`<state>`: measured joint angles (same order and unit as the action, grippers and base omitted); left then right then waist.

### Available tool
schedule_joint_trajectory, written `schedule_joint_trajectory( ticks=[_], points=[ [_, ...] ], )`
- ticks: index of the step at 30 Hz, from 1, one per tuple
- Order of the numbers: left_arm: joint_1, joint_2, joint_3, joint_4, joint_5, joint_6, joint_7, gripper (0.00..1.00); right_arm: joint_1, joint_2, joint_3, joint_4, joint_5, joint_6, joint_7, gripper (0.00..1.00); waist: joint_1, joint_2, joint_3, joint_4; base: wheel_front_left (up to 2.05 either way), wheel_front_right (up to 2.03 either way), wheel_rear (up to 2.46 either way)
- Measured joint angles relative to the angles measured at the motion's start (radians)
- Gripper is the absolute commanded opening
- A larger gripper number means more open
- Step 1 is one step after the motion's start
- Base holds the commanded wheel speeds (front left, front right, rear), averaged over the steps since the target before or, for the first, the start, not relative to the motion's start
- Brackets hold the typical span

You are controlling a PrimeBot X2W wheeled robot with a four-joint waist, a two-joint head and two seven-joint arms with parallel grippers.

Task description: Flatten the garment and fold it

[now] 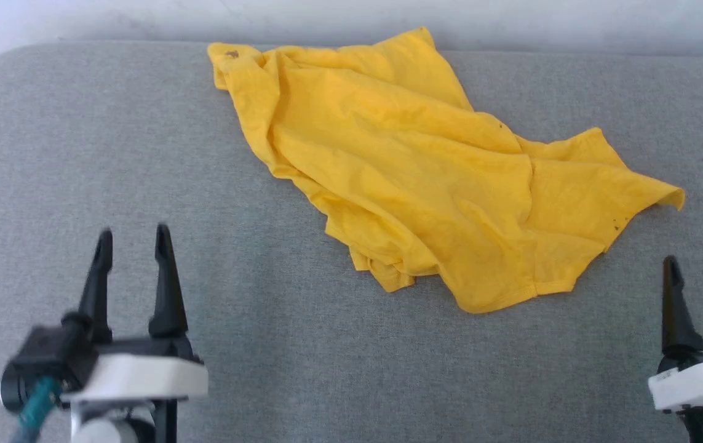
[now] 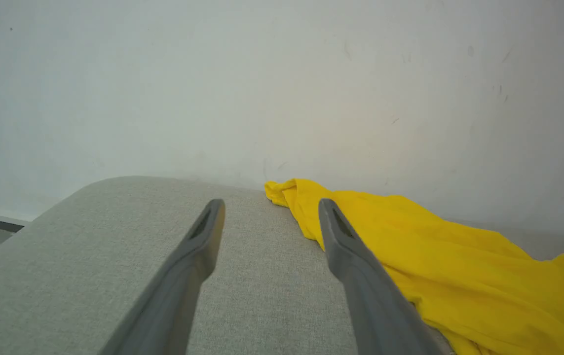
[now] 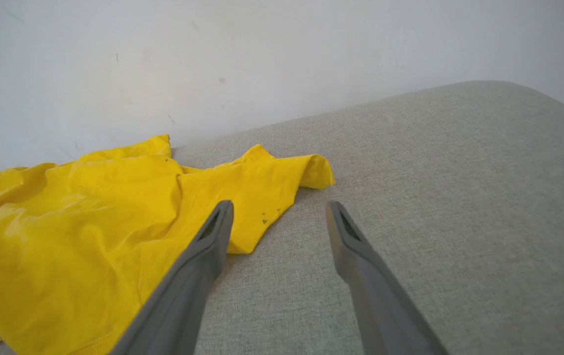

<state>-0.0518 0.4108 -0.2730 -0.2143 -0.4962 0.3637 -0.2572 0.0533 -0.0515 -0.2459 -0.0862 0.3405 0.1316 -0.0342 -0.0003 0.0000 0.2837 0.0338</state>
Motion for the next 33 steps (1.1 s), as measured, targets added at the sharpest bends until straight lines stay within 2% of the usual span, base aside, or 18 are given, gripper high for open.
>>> schedule_joint_trajectory(
  ticks=[5, 8, 11, 16, 20, 28, 29, 30, 33],
  points=[
    [0.121, -0.072, 0.024, -0.004, 0.048, 0.005, 0.000, 1.00, 0.018, 0.000, 0.012, 0.007, -0.009, 0.000, 0.017, 1.00, 0.0000, 0.0000, -0.028, 0.018, 0.00, 0.00, 0.00],
    [0.137, -0.107, 0.037, -0.005, 0.060, -0.023, 0.000, 1.00, 0.012, 0.000, 0.023, -0.015, -0.060, 0.000, 0.066, 1.00, 0.0001, 0.0000, -0.041, 0.035, 0.00, 0.00, 0.00],
    [0.137, -0.124, 0.051, -0.003, 0.073, -0.047, 0.000, 1.00, -0.024, 0.000, 0.034, -0.044, -0.124, 0.000, 0.174, 1.00, 0.0001, 0.0000, -0.050, 0.052, 0.00, 0.00, 0.00],
    [0.134, -0.144, 0.049, 0.021, 0.093, -0.086, 0.000, 1.00, -0.108, -0.002, 0.069, -0.054, -0.212, 0.000, 0.431, 1.00, 0.0002, 0.0000, -0.049, 0.079, 0.00, 0.00, 0.00],
    [0.132, -0.168, 0.044, 0.049, 0.096, -0.110, 0.000, 1.00, -0.153, -0.051, 0.120, -0.036, -0.242, 0.000, 0.564, 1.00, 0.0003, 0.0000, -0.033, 0.097, 0.00, 0.00, 0.00],
    [0.114, -0.191, 0.042, 0.088, 0.115, -0.150, 0.000, 1.00, -0.223, -0.170, 0.188, 0.120, -0.263, 0.000, 0.668, 1.00, 0.0004, 0.0000, 0.010, 0.129, 0.00, 0.00, 0.00],
    [0.110, -0.191, 0.043, 0.090, 0.118, -0.153, 0.000, 1.00, -0.230, -0.177, 0.194, 0.137, -0.262, 0.000, 0.671, 0.54, 0.0003, 0.0000, 0.015, 0.132, 0.00, 0.00, 0.00],
    [0.106, -0.194, 0.043, 0.092, 0.120, -0.157, 0.000, 1.00, -0.241, -0.187, 0.202, 0.151, -0.262, 0.000, 0.674, 0.00, 0.0003, 0.0000, 0.020, 0.135, 0.00, 0.00, 0.00],
    [0.104, -0.198, 0.045, 0.096, 0.124, -0.161, 0.000, 1.00, -0.277, -0.198, 0.211, 0.181, -0.260, 0.001, 0.674, 0.00, 0.0004, 0.0000, 0.033, 0.139, 0.00, 0.00, 0.00]
  ],
)
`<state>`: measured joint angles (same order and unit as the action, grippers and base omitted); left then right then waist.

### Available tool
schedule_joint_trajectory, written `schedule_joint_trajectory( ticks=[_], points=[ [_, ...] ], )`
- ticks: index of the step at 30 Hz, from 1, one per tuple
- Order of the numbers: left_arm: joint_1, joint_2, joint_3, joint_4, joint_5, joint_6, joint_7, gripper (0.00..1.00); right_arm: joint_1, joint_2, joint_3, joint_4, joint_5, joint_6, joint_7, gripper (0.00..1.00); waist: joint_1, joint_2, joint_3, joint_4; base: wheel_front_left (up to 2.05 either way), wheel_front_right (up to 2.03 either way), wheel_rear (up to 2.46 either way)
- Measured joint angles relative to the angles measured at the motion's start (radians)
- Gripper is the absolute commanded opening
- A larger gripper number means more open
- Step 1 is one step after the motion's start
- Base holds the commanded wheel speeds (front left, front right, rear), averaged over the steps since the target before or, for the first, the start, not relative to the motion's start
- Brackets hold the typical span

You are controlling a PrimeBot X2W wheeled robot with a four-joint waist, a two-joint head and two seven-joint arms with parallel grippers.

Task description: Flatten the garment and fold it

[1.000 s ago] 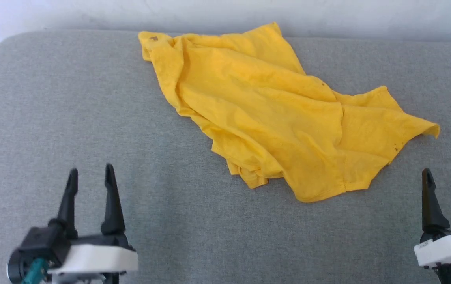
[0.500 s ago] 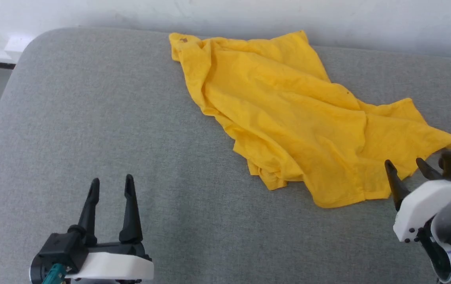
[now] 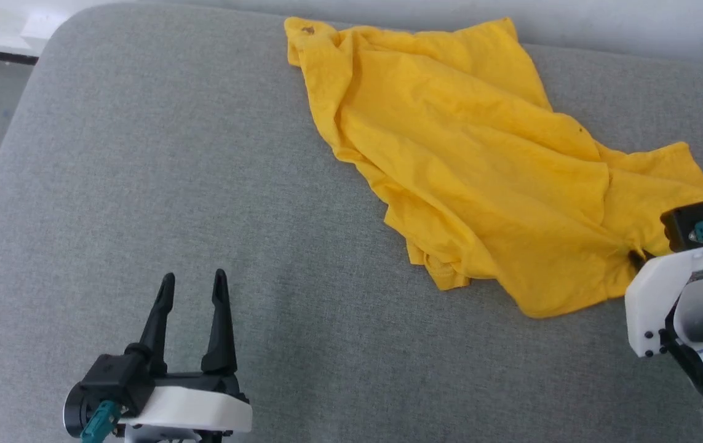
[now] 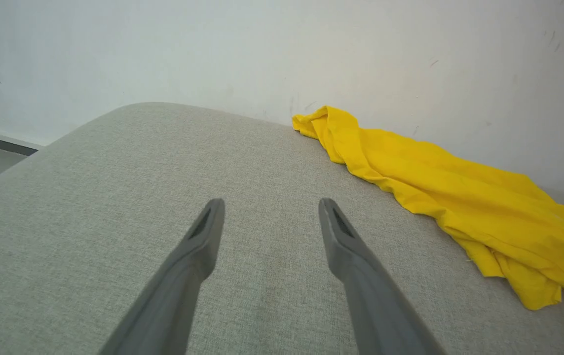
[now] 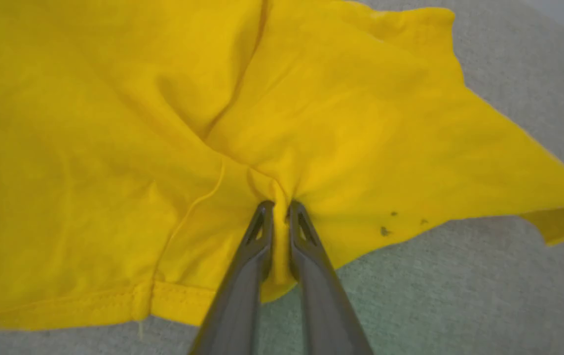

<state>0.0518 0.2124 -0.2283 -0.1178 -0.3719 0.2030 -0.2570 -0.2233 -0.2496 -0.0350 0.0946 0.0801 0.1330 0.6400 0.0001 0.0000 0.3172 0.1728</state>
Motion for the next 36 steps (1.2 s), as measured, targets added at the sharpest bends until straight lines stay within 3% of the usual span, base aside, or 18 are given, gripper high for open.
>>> schedule_joint_trajectory(
  ticks=[4, 14, 18, 19, 20, 25, 33, 36],
  points=[
    [-0.008, -0.006, 0.007, 0.005, 0.005, 0.000, 0.000, 1.00, -0.021, 0.018, -0.061, 0.010, 0.000, 0.000, -0.048, 0.00, 0.0001, 0.0000, 0.004, -0.010, 0.00, 0.00, 0.00],
    [-0.011, -0.012, -0.003, 0.015, 0.006, -0.008, 0.001, 1.00, 0.043, -0.002, -0.457, -0.042, -0.063, 0.000, -0.077, 0.00, -0.0001, 0.0000, -0.014, -0.039, 0.00, 0.00, 0.00],
    [-0.011, -0.012, -0.009, 0.024, 0.006, -0.008, 0.007, 1.00, 0.083, 0.007, -0.539, -0.030, -0.122, 0.000, -0.105, 0.00, -0.0001, 0.0000, -0.009, -0.031, 0.00, 0.00, 0.00],
    [-0.011, -0.012, -0.011, 0.028, 0.006, -0.008, 0.012, 1.00, 0.084, 0.017, -0.537, -0.021, -0.128, 0.000, -0.119, 0.18, 0.0000, 0.0000, -0.008, -0.030, 0.00, 0.00, 0.00],
    [-0.011, -0.012, -0.013, 0.032, 0.006, -0.008, 0.013, 1.00, 0.084, 0.031, -0.529, -0.015, -0.131, 0.000, -0.137, 1.00, 0.0000, 0.0000, -0.009, -0.029, 0.00, 0.00, 0.00],
    [-0.014, -0.010, -0.017, 0.045, 0.004, -0.009, 0.025, 1.00, 0.063, 0.118, -0.457, -0.053, -0.109, 0.000, -0.243, 1.00, 0.0000, 0.0000, -0.029, -0.033, 0.00, 0.00, 0.00],
    [-0.012, 0.011, -0.018, 0.022, 0.021, -0.007, 0.022, 1.00, 0.126, 0.196, -0.376, -0.344, -0.034, 0.000, -0.455, 1.00, -0.0002, 0.0000, -0.057, -0.052, 0.00, 0.00, 0.00],
    [-0.012, 0.014, -0.018, -0.001, 0.023, -0.007, 0.019, 1.00, 0.210, 0.196, -0.374, -0.359, 0.091, 0.000, -0.494, 1.00, -0.0001, 0.0000, -0.056, -0.069, 0.00, 0.00, 0.00]
  ],
)
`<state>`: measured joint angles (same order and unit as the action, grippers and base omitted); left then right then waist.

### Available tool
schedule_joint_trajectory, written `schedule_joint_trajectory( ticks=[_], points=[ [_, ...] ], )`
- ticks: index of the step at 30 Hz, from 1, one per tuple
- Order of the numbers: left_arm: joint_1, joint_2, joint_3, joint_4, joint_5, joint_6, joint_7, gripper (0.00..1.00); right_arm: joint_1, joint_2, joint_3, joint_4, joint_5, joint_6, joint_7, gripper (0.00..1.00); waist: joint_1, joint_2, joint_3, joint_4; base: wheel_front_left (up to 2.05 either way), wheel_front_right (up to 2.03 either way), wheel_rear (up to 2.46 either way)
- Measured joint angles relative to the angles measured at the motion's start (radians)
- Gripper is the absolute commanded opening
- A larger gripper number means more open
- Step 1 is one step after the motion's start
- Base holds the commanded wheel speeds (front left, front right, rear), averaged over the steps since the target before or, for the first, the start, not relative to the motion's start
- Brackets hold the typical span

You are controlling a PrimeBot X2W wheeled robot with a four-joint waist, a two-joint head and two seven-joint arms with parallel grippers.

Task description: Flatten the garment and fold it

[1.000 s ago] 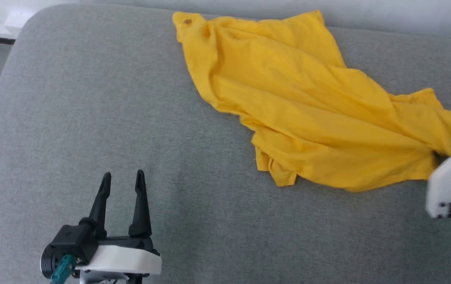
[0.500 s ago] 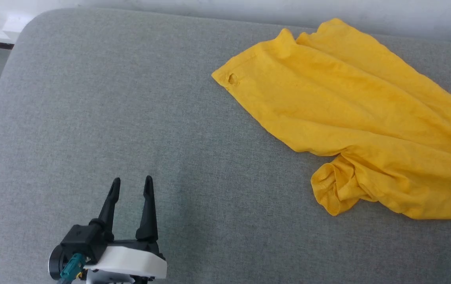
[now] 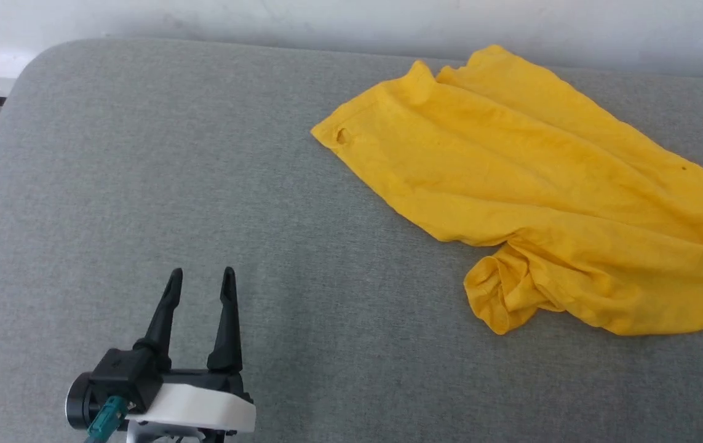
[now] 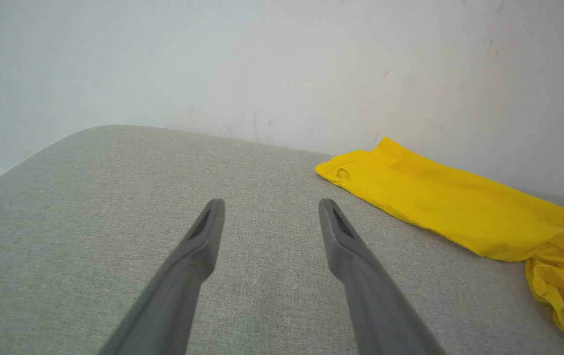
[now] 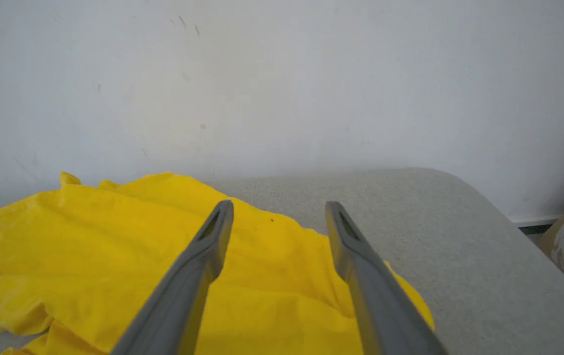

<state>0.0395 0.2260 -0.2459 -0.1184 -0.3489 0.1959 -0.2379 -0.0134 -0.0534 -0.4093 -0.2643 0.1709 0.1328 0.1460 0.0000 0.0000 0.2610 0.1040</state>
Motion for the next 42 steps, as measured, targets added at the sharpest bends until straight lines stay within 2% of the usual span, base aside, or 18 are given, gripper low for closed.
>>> schedule_joint_trajectory(
  ticks=[3, 5, 8, 11, 14, 21, 28, 33, 34, 35, 39, 42],
  points=[
    [-0.014, 0.017, -0.012, -0.023, 0.017, -0.007, 0.009, 1.00, 0.064, 0.000, 0.021, 0.002, 0.063, 0.000, -0.043, 1.00, -0.0001, 0.0000, 0.005, -0.023, 0.00, 0.00, 0.00],
    [-0.063, 0.042, -0.029, -0.031, 0.042, -0.030, 0.031, 1.00, 0.080, 0.001, 0.034, 0.001, 0.081, 0.000, -0.064, 1.00, 0.0000, 0.0000, 0.011, -0.041, 0.00, 0.00, 0.00],
    [-0.183, 0.076, -0.074, -0.032, 0.086, -0.077, 0.089, 1.00, 0.080, 0.001, 0.048, -0.013, 0.081, -0.001, -0.086, 1.00, 0.0000, 0.0000, 0.022, -0.068, 0.00, 0.00, 0.00],
    [-0.319, 0.084, -0.133, -0.014, 0.127, -0.127, 0.178, 1.00, 0.074, 0.001, 0.052, -0.026, 0.072, -0.001, -0.088, 1.00, 0.0000, 0.0000, 0.039, -0.089, 0.00, 0.00, 0.00],
    [-0.448, 0.069, -0.192, 0.040, 0.156, -0.167, 0.275, 1.00, 0.056, 0.001, 0.054, -0.029, 0.072, -0.001, -0.089, 1.00, 0.0001, 0.0000, 0.065, -0.101, 0.00, 0.00, 0.00],
    [-0.653, -0.013, -0.314, 0.222, 0.171, -0.255, 0.475, 1.00, 0.039, 0.001, 0.079, -0.014, 0.085, -0.001, -0.090, 1.00, 0.0002, 0.0000, 0.131, -0.118, 0.00, 0.00, 0.00],
    [-0.733, -0.024, -0.404, 0.377, 0.184, -0.293, 0.656, 1.00, 0.016, 0.001, 0.100, -0.002, 0.094, -0.001, -0.098, 1.00, 0.0002, 0.0000, 0.189, -0.136, 0.00, 0.00, 0.00],
    [-0.786, -0.011, -0.437, 0.405, 0.191, -0.307, 0.688, 1.00, 0.014, 0.001, 0.110, 0.013, 0.102, -0.001, -0.107, 1.00, 0.0001, 0.0000, 0.216, -0.151, 0.00, 0.00, 0.00],
    [-0.791, -0.009, -0.440, 0.409, 0.191, -0.309, 0.688, 0.62, 0.014, 0.001, 0.113, 0.017, 0.107, -0.001, -0.107, 1.00, 0.0000, 0.0000, 0.219, -0.154, 0.00, 0.00, 0.00],
    [-0.795, -0.008, -0.439, 0.411, 0.187, -0.310, 0.686, 0.01, 0.014, 0.001, 0.116, 0.020, 0.112, -0.001, -0.109, 1.00, -0.0001, -0.0001, 0.222, -0.156, 0.00, 0.00, 0.00],
    [-0.810, 0.004, -0.421, 0.403, 0.148, -0.318, 0.685, 0.00, 0.014, 0.001, 0.113, 0.022, 0.113, -0.001, -0.116, 1.00, 0.0000, 0.0000, 0.227, -0.156, 0.00, 0.00, 0.00],
    [-0.860, 0.074, -0.387, 0.393, 0.122, -0.319, 0.686, 0.00, 0.012, 0.001, 0.118, 0.020, 0.112, -0.001, -0.114, 1.00, 0.0002, 0.0000, 0.232, -0.157, 0.00, 0.00, 0.00]
  ],
)
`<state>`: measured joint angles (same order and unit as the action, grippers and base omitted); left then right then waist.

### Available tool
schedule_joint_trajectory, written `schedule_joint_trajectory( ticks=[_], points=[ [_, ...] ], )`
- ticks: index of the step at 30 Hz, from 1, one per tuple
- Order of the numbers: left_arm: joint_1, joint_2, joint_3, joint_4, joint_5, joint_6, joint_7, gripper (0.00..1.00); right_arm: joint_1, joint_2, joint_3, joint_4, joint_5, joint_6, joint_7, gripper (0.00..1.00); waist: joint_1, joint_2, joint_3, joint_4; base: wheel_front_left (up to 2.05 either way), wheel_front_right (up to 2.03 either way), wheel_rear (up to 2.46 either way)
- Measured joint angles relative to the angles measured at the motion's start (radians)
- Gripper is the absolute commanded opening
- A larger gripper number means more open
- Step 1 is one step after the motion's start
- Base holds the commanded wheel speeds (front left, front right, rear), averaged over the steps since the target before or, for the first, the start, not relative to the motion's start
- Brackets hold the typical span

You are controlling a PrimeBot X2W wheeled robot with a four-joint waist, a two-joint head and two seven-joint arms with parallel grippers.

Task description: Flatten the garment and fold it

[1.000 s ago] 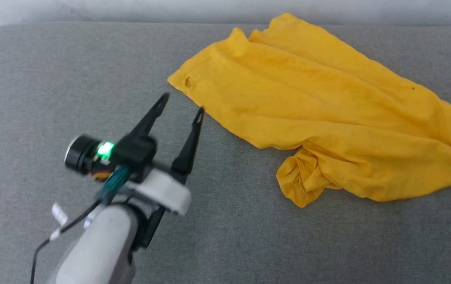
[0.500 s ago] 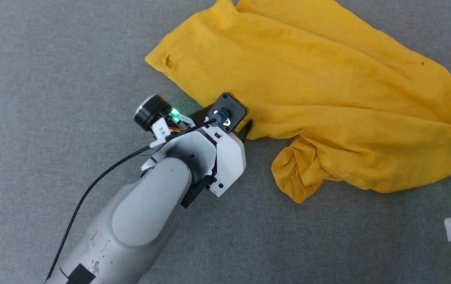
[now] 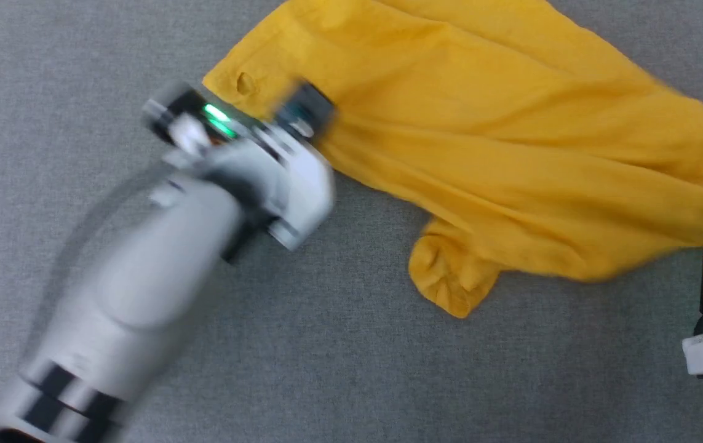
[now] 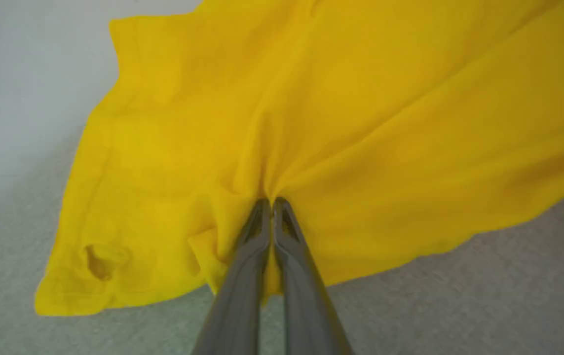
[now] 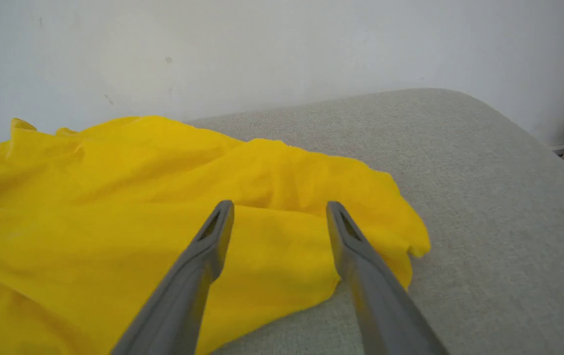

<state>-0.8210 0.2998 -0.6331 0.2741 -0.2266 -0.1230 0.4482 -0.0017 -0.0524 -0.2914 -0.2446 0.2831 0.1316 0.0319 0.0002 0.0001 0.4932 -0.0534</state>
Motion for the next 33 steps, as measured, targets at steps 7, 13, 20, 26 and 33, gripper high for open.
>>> schedule_joint_trajectory(
  ticks=[7, 13, 20, 26, 33],
  points=[
    [-0.226, 0.164, 0.123, 0.003, -0.039, -0.001, -0.040, 0.00, -0.028, 0.000, 0.020, -0.007, 0.001, 0.000, -0.002, 1.00, -0.0001, 0.0000, 0.035, -0.024, 0.00, 0.00, 0.00],
    [-0.261, 0.152, 0.176, 0.099, -0.095, 0.016, -0.142, 1.00, -0.040, 0.000, 0.034, 0.012, 0.014, 0.000, -0.026, 1.00, 0.0000, 0.0000, 0.081, -0.044, 0.00, 0.00, 0.00],
    [-0.224, 0.089, 0.199, 0.154, -0.144, 0.047, -0.232, 1.00, -0.058, 0.000, 0.030, 0.036, 0.011, 0.000, -0.034, 1.00, -0.0001, 0.0000, 0.098, -0.036, 0.00, 0.00, 0.00],
    [-0.115, 0.088, 0.223, 0.008, -0.163, 0.086, -0.321, 1.00, -0.055, 0.000, 0.015, 0.050, 0.006, 0.000, -0.027, 1.00, -0.0002, -0.0001, 0.055, -0.009, 0.00, 0.00, 0.00],
    [0.177, 0.058, 0.195, -0.301, -0.175, 0.207, -0.330, 1.00, -0.028, 0.000, 0.002, 0.058, 0.004, 0.000, -0.002, 1.00, -0.0004, 0.0000, -0.036, 0.042, 0.00, 0.00, 0.00]
  ],
)
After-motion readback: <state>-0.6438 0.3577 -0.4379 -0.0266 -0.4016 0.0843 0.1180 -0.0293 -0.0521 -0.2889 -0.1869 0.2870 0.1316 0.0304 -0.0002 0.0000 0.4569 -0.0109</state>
